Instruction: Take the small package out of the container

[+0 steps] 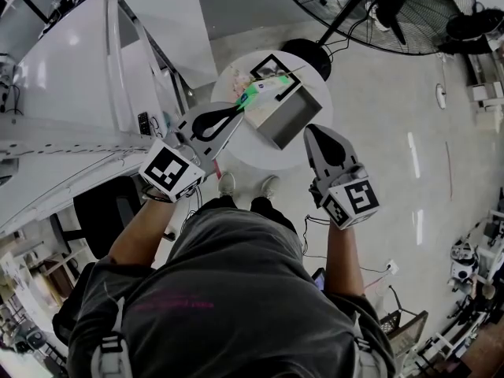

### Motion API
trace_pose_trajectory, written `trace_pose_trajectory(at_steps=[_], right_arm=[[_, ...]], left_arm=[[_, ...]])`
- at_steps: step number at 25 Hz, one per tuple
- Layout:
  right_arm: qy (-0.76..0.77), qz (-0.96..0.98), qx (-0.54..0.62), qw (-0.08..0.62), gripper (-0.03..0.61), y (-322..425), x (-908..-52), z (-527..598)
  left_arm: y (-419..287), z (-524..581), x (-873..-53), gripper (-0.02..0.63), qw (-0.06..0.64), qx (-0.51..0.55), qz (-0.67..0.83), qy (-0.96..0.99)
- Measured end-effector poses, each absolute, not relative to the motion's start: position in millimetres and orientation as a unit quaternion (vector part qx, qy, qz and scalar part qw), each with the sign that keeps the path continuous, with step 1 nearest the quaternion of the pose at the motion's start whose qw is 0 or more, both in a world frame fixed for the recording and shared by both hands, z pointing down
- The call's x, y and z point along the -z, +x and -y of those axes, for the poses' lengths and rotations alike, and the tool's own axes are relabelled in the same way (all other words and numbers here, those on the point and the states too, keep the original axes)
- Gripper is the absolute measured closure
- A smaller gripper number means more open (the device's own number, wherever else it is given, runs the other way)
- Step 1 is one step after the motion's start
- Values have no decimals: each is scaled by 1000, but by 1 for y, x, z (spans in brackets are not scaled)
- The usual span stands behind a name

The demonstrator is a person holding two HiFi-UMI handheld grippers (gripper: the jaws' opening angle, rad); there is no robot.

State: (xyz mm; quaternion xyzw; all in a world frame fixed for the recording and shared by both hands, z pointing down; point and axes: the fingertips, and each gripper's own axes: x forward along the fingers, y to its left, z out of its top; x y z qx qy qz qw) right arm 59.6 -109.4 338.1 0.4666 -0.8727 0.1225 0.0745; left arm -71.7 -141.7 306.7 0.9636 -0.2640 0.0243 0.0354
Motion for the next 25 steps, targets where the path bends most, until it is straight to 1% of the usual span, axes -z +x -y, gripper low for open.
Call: trace_pose_trajectory(at_steps=[25], right_arm=[[459,875,-120,95,557,75,-353,112]], left_arm=[[-46,140,-327,594,50,-48,251,966]])
